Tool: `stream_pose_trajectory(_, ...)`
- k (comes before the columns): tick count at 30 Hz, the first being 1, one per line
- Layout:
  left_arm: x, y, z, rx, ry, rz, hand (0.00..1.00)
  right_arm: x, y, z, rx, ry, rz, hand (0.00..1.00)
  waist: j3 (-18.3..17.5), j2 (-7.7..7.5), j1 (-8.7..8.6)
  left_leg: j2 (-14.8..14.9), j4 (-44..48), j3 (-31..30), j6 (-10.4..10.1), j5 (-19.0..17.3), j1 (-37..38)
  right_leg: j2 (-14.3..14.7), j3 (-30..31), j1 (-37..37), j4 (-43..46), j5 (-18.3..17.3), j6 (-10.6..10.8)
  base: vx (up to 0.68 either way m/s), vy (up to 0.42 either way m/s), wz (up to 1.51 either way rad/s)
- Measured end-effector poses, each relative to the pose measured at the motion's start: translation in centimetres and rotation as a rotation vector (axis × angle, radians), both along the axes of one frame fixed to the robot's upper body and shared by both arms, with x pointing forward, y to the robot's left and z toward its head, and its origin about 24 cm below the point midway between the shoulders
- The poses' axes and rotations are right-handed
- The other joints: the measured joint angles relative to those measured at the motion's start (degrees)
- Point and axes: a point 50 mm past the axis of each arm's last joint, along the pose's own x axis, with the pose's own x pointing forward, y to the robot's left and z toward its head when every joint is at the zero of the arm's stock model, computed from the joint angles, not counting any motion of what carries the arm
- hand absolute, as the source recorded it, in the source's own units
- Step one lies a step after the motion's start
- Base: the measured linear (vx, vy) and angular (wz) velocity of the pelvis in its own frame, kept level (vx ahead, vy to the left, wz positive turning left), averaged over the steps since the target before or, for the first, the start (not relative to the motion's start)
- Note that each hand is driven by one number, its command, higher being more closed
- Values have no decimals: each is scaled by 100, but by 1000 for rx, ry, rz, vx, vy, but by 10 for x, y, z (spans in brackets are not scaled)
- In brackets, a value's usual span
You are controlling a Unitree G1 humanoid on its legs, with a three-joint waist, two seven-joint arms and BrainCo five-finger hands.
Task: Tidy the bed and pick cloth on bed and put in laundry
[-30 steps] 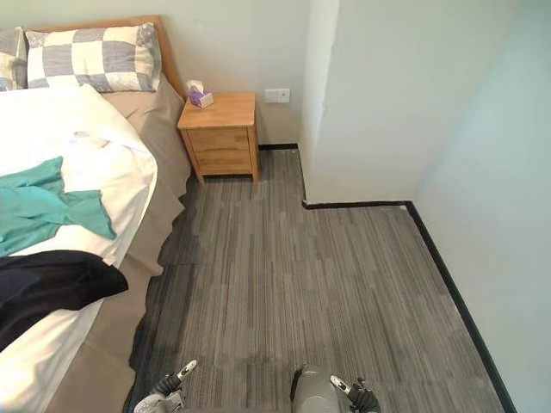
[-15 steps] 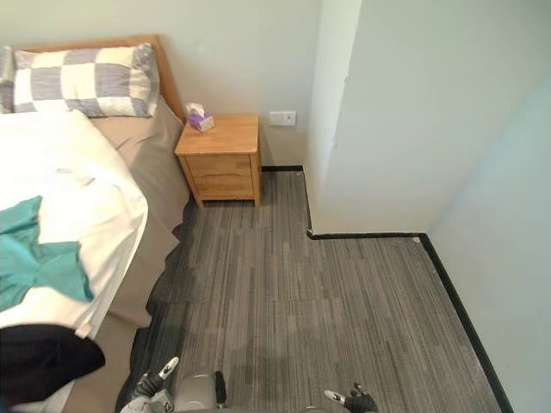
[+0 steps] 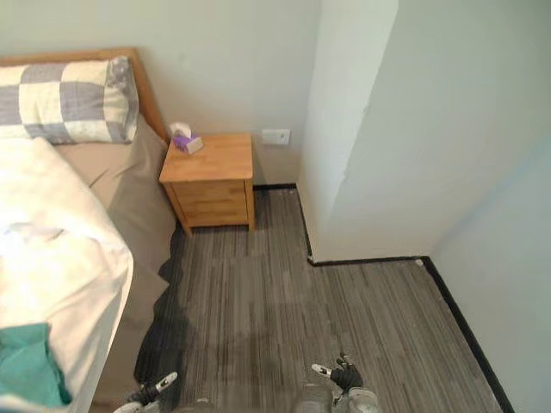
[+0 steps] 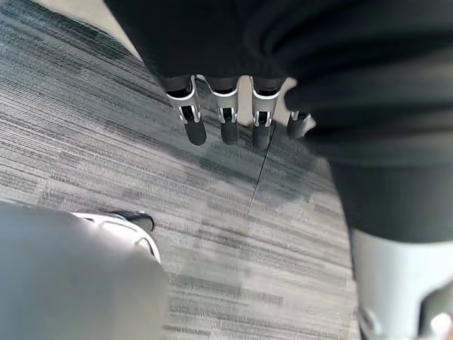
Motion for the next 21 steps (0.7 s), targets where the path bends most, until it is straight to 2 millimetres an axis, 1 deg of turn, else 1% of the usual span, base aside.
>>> stream_pose_trajectory(1, 2, -2, 0, -12, 6, -3, 0, 0, -3, 1, -8, -1, 0, 0, 19, 40, -43, 81, -86, -71, -36, -1, 133, 56, -170, -109, -452, -116, -8, 367, -127, 42)
stream_pose_trajectory(2, 1, -5, -1, -28, 20, -4, 0, 0, -6, 1, -18, 2, -1, 0, 36, 93, -113, 242, -128, -166, -94, -5, 251, 198, -363, -150, -1344, -126, -11, 271, -147, 54)
stream_pose_trajectory(3, 1, -6, -1, -35, 23, -5, 0, -2, -6, 1, -21, 7, -5, 0, 38, 111, -157, 333, -128, -248, -145, -22, 269, 265, -431, -148, -1842, -91, -20, 427, -300, 86)
stream_pose_trajectory(4, 5, -10, -1, -55, 24, -10, 0, -7, -6, -1, -27, 20, -14, 0, 37, 114, -215, 523, -156, -414, -367, -105, 309, 425, -375, -153, -3119, 220, -18, 460, -371, 80)
stream_pose_trajectory(5, 7, -12, -1, -65, 23, -5, 0, -13, -4, -3, -20, 34, -19, 0, 50, 95, -215, 601, -150, -510, -534, -187, 347, 489, -236, -144, -3709, 844, 4, 387, -320, 69)
stream_pose_trajectory(6, 9, -16, -2, -80, 22, 2, 0, -18, -7, -3, -25, 44, -28, 0, 76, 162, -221, 711, -150, -547, -628, -231, 420, 652, -258, -30, -3702, 917, -111, 394, -291, 18)
stream_pose_trajectory(7, 11, -27, -3, -113, 22, 7, 0, -15, -14, -1, -46, 35, -25, 0, 80, 363, -131, 872, -149, -503, -660, -163, 398, 813, -256, -66, -3550, 817, -174, 334, -260, 9)
stream_pose_trajectory(8, 17, -35, -2, -132, 4, 2, 0, -11, -13, 1, -49, 15, -17, 0, 148, 362, -167, 890, -130, -542, -699, -104, 421, 783, -51, -285, -2954, 403, -171, 394, -320, 8)
stream_pose_trajectory(9, 19, -37, -1, -138, -5, 4, 0, -8, -13, 2, -51, 5, -9, 0, 171, 329, -204, 888, -143, -569, -719, -115, 468, 752, -35, -358, -2716, 167, -216, 289, -281, 20)
stream_pose_trajectory(10, 20, -36, -1, -139, -5, 9, 0, -7, -11, 2, -53, 1, 5, 0, 180, 305, -209, 896, -143, -578, -739, -125, 551, 703, -58, -471, -2268, -231, -252, 295, -272, 13)
stream_pose_trajectory(11, 19, -36, -1, -143, -5, 24, 0, -6, -11, 2, -53, 1, 4, 0, 164, 283, -195, 940, -104, -645, -745, -122, 597, 706, -83, -504, -2013, -598, -270, 294, -259, 8)
stream_pose_trajectory(12, 18, -36, -2, -147, -3, 37, 0, -7, -11, 2, -53, 6, 0, 0, 143, 249, -195, 982, -73, -707, -761, -107, 580, 729, -102, -520, -1950, -759, -254, 313, -249, 3)
stream_pose_trajectory(13, 14, -37, -2, -151, 2, 52, 0, -10, -12, 1, -52, 25, -8, 0, 53, 303, -187, 1056, 122, -775, -768, -32, 502, 791, -139, -517, -1899, -939, -284, 311, -262, 11)
stream_pose_trajectory(14, 14, -35, -2, -149, -2, 60, 0, -11, -12, 0, -52, 37, -10, 0, 28, 313, -181, 1197, 849, -950, -739, -1, 88, 835, -254, -414, -1971, -1064, -289, 309, -272, 21)
stream_pose_trajectory(15, 14, -33, -2, -147, -9, 70, 0, -11, -12, 0, -53, 37, -10, 0, 33, 318, -197, 1295, 1489, -1066, -706, 31, -256, 883, -322, -316, -2065, -1095, -314, 291, -272, 48)
stream_pose_trajectory(16, 18, -29, 1, -129, -55, 102, 0, -12, -15, 1, -64, 42, -6, 0, 55, 434, -183, 1486, 3133, -1465, -825, 186, -1108, 1053, -463, 8, -2385, -1124, -429, 294, -217, 52)
stream_pose_trajectory(17, 26, -27, 5, -129, -121, 123, 0, -17, -18, 0, -69, 63, -4, 0, 98, 464, -135, 1399, 4482, -1726, -923, 69, -1818, 1203, -527, 416, -2726, -1093, -571, 304, -174, 45)
stream_pose_trajectory(18, 29, -27, 6, -128, -143, 120, 0, -19, -18, -1, -68, 76, 6, 0, 108, 462, -83, 1327, 4906, -1774, -916, 22, -2076, 1225, -590, 642, -2883, -1069, -611, 328, -87, 20)
stream_pose_trajectory(19, 33, -25, 9, -123, -171, 115, 0, -21, -17, -2, -70, 91, 35, 0, 108, 437, 48, 1147, 5245, -1608, -878, -83, -2448, 1228, -716, 1032, -3154, -986, -582, 329, -15, -7)
stream_pose_trajectory(20, 36, -28, 10, -129, -192, 126, 0, -19, -15, -2, -74, 93, 82, 0, 109, 388, 140, 1080, 5043, -1198, -755, -190, -2685, 1226, -739, 1306, -3292, -963, -556, 412, 15, -27)
stream_pose_trajectory(21, 37, -27, 11, -131, -204, 147, 0, -16, -14, -1, -68, 82, 107, 0, 114, 370, 213, 1084, 4358, -672, -607, -247, -2860, 1203, -751, 1451, -3371, -963, -534, 343, 42, -32)
